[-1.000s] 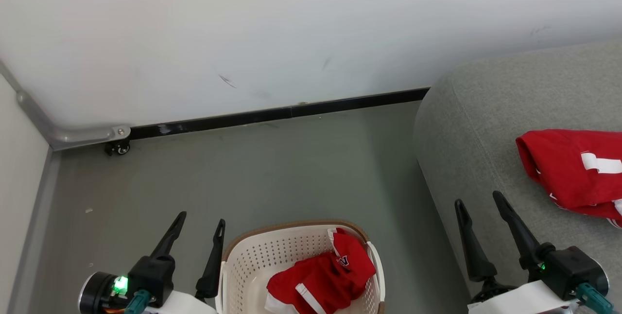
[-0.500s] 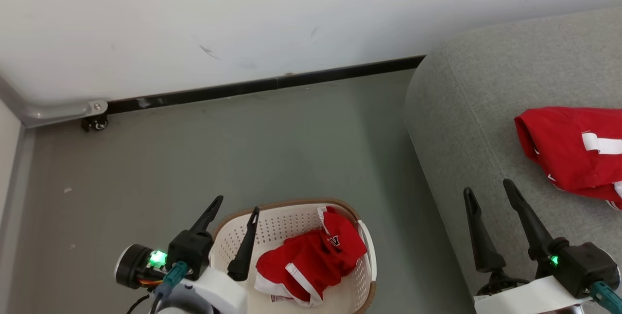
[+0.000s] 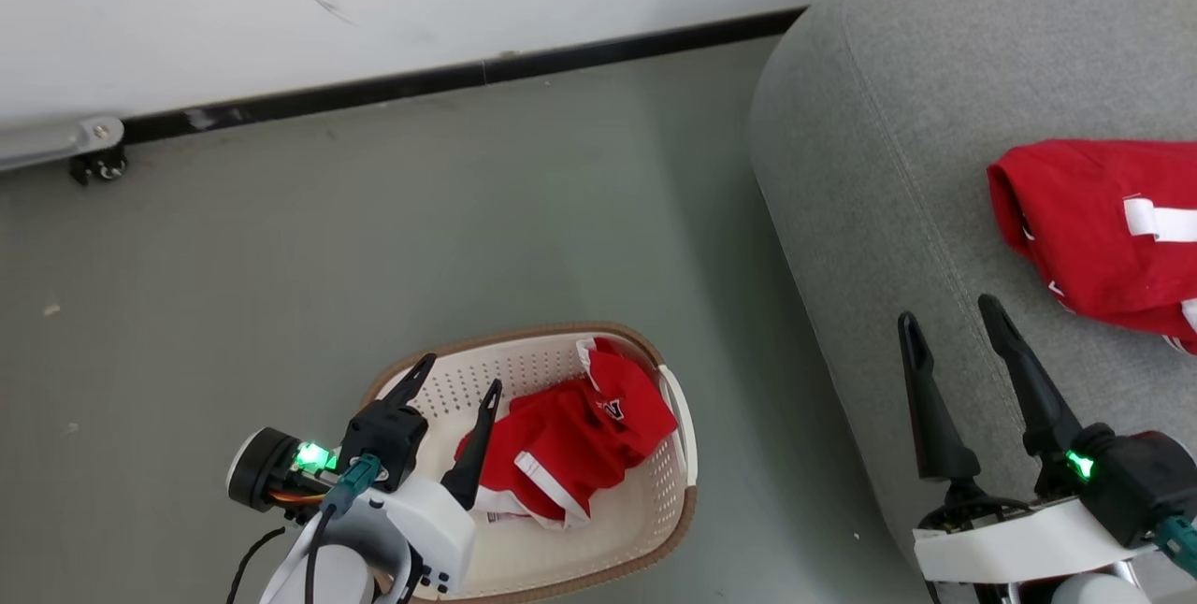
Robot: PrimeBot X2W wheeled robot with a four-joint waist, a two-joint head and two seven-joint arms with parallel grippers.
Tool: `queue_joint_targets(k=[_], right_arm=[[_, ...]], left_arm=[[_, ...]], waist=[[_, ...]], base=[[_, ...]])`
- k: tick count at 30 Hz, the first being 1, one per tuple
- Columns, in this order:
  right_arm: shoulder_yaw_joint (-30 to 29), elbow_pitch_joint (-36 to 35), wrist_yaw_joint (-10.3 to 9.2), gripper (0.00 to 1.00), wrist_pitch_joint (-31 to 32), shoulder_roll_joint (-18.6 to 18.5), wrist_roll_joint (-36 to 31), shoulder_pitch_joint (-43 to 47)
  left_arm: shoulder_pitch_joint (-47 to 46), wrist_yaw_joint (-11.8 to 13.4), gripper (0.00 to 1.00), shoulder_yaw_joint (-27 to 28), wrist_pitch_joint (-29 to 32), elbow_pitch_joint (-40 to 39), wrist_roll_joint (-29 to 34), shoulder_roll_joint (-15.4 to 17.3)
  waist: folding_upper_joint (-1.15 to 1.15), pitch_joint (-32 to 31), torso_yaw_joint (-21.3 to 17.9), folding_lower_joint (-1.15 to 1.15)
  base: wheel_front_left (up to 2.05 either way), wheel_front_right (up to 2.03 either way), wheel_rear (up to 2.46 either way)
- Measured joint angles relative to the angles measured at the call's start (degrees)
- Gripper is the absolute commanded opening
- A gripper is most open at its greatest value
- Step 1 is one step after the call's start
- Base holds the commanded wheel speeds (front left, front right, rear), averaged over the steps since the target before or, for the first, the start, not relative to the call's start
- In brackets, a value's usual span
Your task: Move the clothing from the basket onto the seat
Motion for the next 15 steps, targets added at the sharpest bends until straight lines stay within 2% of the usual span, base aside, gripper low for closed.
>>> queue_joint_targets(k=[15], right_arm=[[-0.85, -1.07, 0.00, 1.00, -1.89, 0.00, 0.90, -5.95]], left_arm=[[-5.61, -0.51, 1.00, -2.08, -0.01, 6.36, 3.53, 1.23]], waist=[[0.00, 8.67, -3.47, 0.00]], base=[[0.00, 0.00, 0.00]])
